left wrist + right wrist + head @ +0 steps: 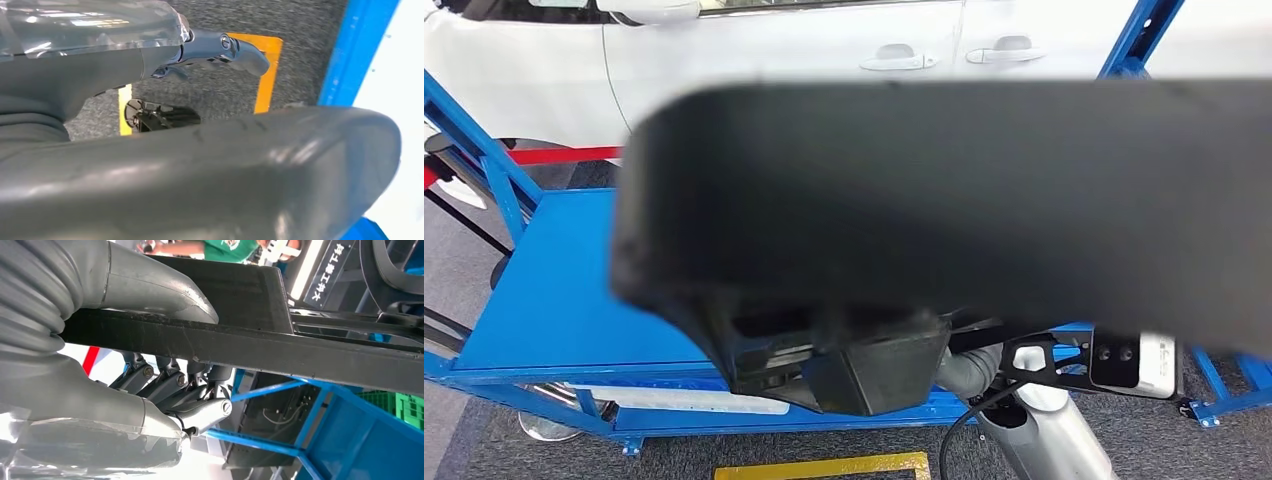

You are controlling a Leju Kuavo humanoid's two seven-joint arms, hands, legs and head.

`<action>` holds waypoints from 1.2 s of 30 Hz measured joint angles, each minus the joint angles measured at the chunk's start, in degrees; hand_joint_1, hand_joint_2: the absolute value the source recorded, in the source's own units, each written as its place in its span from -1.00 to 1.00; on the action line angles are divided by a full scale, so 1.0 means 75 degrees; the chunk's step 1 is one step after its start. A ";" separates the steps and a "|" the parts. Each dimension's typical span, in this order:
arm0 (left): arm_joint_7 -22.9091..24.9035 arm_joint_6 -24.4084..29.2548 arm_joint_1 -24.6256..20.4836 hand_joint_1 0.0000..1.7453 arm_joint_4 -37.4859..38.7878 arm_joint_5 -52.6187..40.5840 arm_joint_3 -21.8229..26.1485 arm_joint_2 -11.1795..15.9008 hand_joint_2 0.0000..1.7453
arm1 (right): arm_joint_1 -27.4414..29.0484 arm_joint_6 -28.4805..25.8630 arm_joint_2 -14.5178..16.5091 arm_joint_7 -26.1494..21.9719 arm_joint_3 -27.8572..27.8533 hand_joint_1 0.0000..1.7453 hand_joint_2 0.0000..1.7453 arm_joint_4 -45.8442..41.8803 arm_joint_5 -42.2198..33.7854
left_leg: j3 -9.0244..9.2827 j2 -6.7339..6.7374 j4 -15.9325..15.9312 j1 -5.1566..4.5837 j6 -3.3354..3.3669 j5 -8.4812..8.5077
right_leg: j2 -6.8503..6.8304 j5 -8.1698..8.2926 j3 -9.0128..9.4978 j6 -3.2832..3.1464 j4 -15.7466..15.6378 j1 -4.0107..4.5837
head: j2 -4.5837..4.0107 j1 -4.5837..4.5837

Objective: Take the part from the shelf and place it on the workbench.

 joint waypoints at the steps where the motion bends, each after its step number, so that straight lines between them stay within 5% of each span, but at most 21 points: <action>1: 0.0065 0.0015 0.0003 -1.00 0.0000 0.0029 0.0020 0.0001 -1.00 | -0.0020 -0.0018 -0.0038 0.0014 0.0026 0.98 1.00 0.0009 -0.0050 | 0.0110 0.0000 -0.0171 -0.0006 0.0028 0.0150 | 0.0000 0.0005 -0.0004 -0.0006 0.0006 0.0026 | 0.0000 -0.0001; 5: 0.0267 0.0179 0.0006 -1.00 0.0000 0.0125 0.0115 0.0031 -1.00 | -0.0181 -0.0120 -0.0233 0.0104 0.0175 0.98 1.00 0.0107 -0.0222 | 0.1038 0.0024 -0.1977 -0.0086 0.0226 0.0882 | -0.0006 0.0022 -0.0023 0.0019 0.0066 0.0096 | 0.0000 0.0004; 10: 0.0350 0.0173 0.0067 -1.00 0.0000 0.0065 0.0192 0.0041 -1.00 | -0.0268 -0.0532 -0.0353 0.0485 0.0400 0.98 1.00 0.0077 -0.0287 | 0.1104 0.0040 -0.2243 -0.0060 0.0352 0.1045 | -0.0001 -0.0059 -0.0117 0.0203 0.0213 0.0088 | 0.0000 0.0012; 13: 0.0408 0.0122 0.0059 -1.00 0.0000 -0.0013 0.0193 0.0044 -1.00 | -0.0278 -0.0814 -0.0411 0.0666 0.0474 0.98 1.00 -0.0065 -0.0224 | 0.1074 0.0054 -0.2287 0.0006 0.0396 0.1118 | 0.0007 -0.0770 -0.0608 0.0381 0.1385 -0.0029 | 0.0000 0.0033; 15: 0.0431 0.0093 0.0060 -1.00 0.0000 -0.0054 0.0193 0.0045 -1.00 | -0.0272 -0.1004 -0.0466 0.0704 0.0519 0.98 1.00 -0.0139 -0.0120 | 0.1053 0.0055 -0.2278 0.0036 0.0377 0.1125 | 0.0001 -0.1000 -0.0905 0.0478 0.2099 -0.0133 | 0.0000 0.0033; 17: 0.0447 0.0074 0.0051 -1.00 0.0000 -0.0098 0.0193 0.0042 -1.00 | -0.0273 -0.1189 -0.0525 0.0705 0.0536 0.98 1.00 -0.0215 -0.0029 | 0.1058 0.0048 -0.2264 0.0100 0.0315 0.1113 | -0.0004 -0.0676 -0.0690 0.0567 0.1740 -0.0217 | 0.0000 0.0032; 19: 0.0467 0.0081 0.0039 -1.00 0.0000 -0.0130 0.0193 0.0039 -1.00 | -0.0283 -0.1339 -0.0578 0.0691 0.0535 0.98 1.00 -0.0303 0.0048 | 0.1066 0.0033 -0.2235 0.0147 0.0204 0.1076 | 0.0004 -0.0230 -0.0153 0.0633 0.0694 -0.0260 | 0.0000 0.0038; 21: 0.0500 0.0113 0.0028 -1.00 0.0000 -0.0152 0.0193 0.0039 -1.00 | -0.0289 -0.1463 -0.0622 0.0666 0.0524 0.98 1.00 -0.0386 0.0128 | 0.1037 0.0018 -0.2192 0.0142 0.0072 0.1058 | 0.0023 -0.0113 0.0101 0.0560 0.0131 -0.0238 | 0.0000 0.0042; 25: 0.0598 0.0219 0.0034 -1.00 0.0000 -0.0184 0.0189 0.0020 -1.00 | -0.0273 -0.1522 -0.0734 0.0505 0.0496 0.98 1.00 -0.0428 0.0292 | 0.0968 0.0023 -0.2080 0.0164 -0.0088 0.0947 | 0.0021 -0.0093 0.0042 0.0302 0.0109 -0.0202 | 0.0000 0.0042; 29: 0.0690 0.0321 0.0042 -1.00 0.0000 -0.0205 0.0187 -0.0001 -1.00 | -0.0161 -0.1385 -0.0833 0.0006 0.0471 0.98 1.00 -0.0422 0.0632 | 0.0336 0.0031 -0.0423 0.0139 -0.0064 -0.0063 | -0.0015 -0.0009 -0.0061 0.0105 0.0087 -0.0109 | 0.0000 0.0039; 31: 0.0702 0.0361 0.0055 -1.00 0.0000 -0.0214 0.0187 -0.0010 -1.00 | -0.0043 -0.1298 -0.0906 -0.0165 0.0459 0.98 1.00 -0.0402 0.0775 | 0.0244 0.0029 -0.0025 0.0084 0.0011 -0.0161 | -0.0005 0.0046 -0.0139 0.0040 0.0096 -0.0021 | 0.0000 0.0039; 36: 0.0707 0.0394 0.0049 -1.00 0.0000 -0.0235 0.0187 -0.0031 -1.00 | 0.0133 -0.1161 -0.1064 -0.0463 0.0350 0.98 1.00 -0.0377 0.0919 | 0.1418 -0.0041 -0.2086 -0.0127 0.0393 0.0620 | 0.0081 0.0231 -0.0247 0.0059 0.0103 0.0097 | 0.0000 0.0045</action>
